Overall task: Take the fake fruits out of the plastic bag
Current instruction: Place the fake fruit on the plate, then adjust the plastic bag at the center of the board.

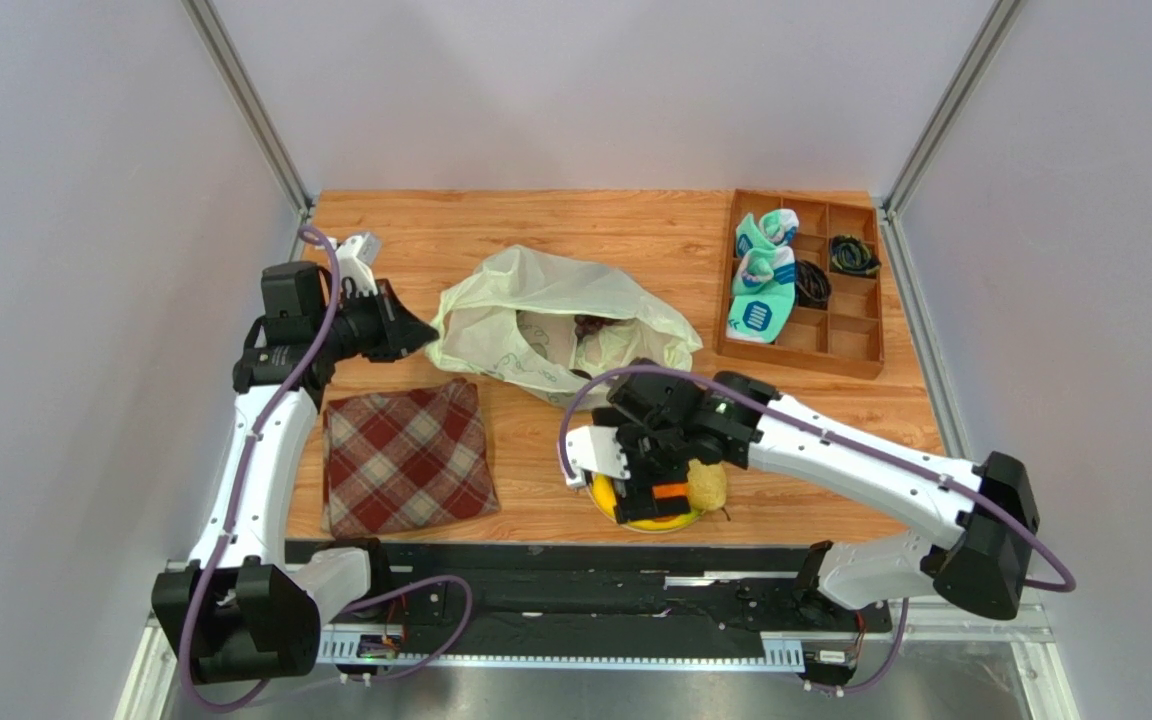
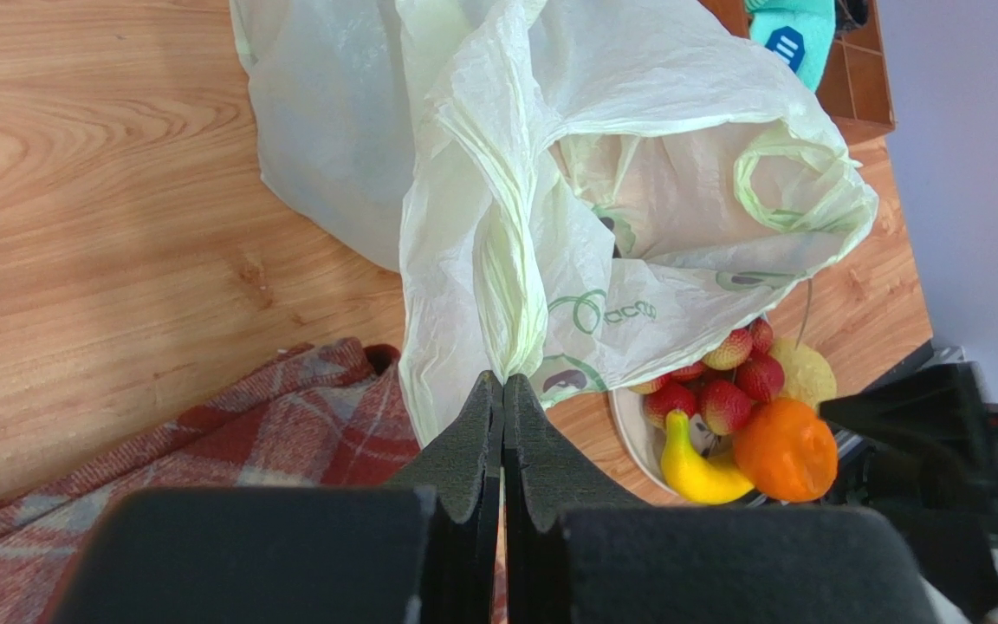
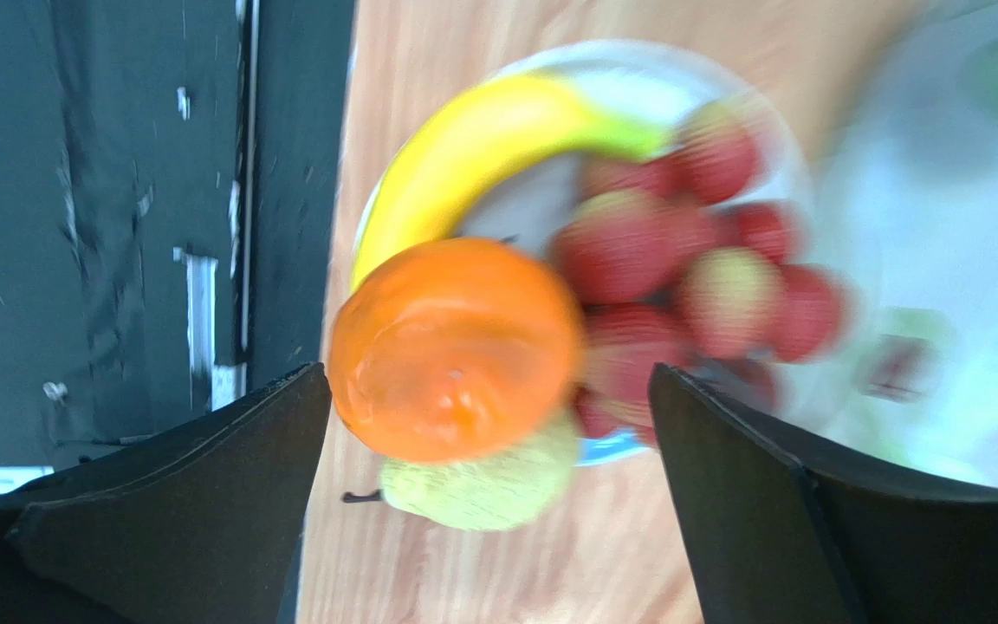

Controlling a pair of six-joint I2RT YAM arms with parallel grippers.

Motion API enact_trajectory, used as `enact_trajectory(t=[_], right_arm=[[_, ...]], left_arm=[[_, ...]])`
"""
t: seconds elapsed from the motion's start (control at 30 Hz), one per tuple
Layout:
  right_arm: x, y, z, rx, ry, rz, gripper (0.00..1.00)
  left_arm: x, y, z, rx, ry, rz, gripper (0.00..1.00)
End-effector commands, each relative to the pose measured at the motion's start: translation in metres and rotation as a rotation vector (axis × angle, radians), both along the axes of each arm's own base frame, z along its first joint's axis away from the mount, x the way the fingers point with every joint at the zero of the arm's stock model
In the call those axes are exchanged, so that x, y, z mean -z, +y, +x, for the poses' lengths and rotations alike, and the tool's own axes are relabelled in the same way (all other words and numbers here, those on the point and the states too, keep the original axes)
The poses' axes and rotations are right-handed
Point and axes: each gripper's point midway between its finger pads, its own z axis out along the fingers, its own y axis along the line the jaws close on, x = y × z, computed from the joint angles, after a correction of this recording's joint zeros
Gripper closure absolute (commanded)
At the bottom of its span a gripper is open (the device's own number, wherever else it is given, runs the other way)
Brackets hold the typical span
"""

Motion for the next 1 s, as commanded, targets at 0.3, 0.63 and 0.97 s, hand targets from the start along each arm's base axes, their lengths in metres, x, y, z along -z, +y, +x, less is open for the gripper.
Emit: enact_trajectory(t=[0.3,0.63,0.97], right_arm=[[-0.119,0.060,0.146,0.370,-0.113,0.367,0.30],[-0.031,0.035,0.242,0.429,-0.012,0.152,0.62],[-0.021,0.041,0.290,0.606,-0.023,0.191,0.45]], left_arm=[[-0.024,-0.012,-0.018,0.084,-0.039,-0.030,1.00],[-0.053,-0.033,-0.028,0.271,-0.039,-0.112,1.00],[-0.074,-0.068,-0.066,0.482,-0.019,-0.248,1.00]])
